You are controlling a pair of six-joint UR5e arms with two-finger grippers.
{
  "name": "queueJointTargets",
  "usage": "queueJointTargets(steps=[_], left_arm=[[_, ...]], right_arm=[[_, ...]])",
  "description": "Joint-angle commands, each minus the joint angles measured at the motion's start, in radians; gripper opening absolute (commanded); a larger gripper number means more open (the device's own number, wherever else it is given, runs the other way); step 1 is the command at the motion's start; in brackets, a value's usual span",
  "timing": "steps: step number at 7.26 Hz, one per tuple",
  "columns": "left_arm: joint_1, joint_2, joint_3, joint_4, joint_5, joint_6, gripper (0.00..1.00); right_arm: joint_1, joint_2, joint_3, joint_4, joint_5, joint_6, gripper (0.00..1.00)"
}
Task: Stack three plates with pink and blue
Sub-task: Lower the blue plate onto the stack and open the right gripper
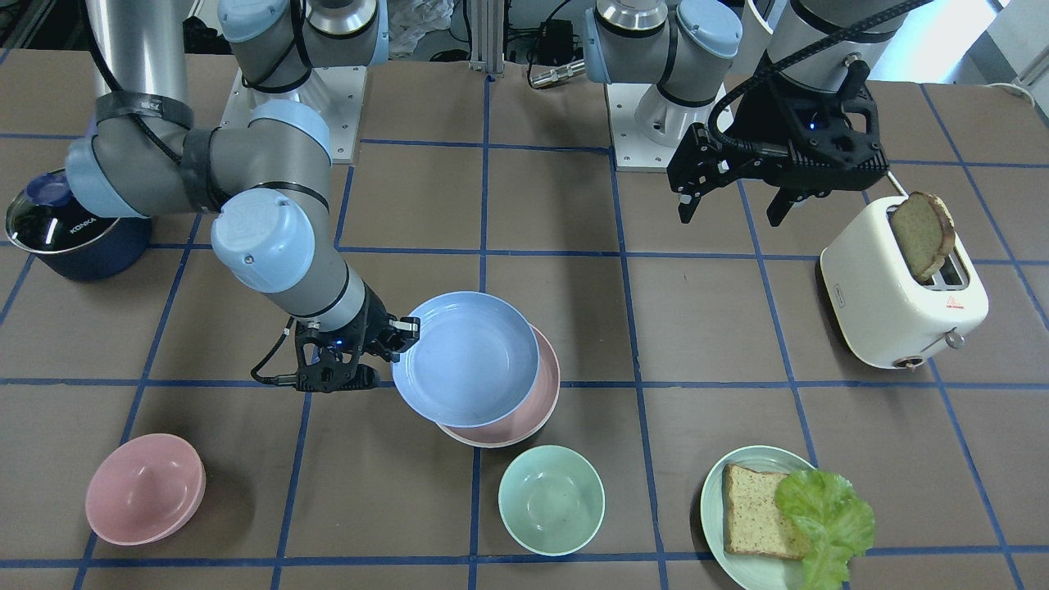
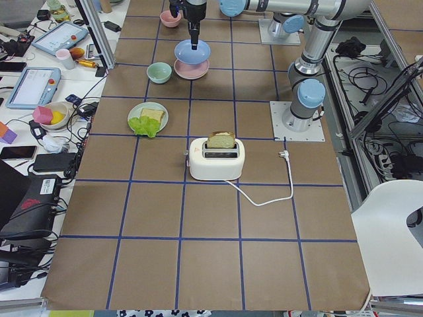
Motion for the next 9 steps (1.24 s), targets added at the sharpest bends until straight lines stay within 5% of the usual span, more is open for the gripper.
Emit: queueJointTargets(steps=[1,9], left_arm=[[0.0,0.0,0.001,0.0,0.003,0.001,1.0],[0.0,0.0,-0.001,0.002,0.001,0.005,1.0]], right_arm=[[0.024,0.029,-0.003,-0.035,0.006,0.025,0.0],[0.041,0.086,-0.034,-0.051,0.01,0.014,0.0]])
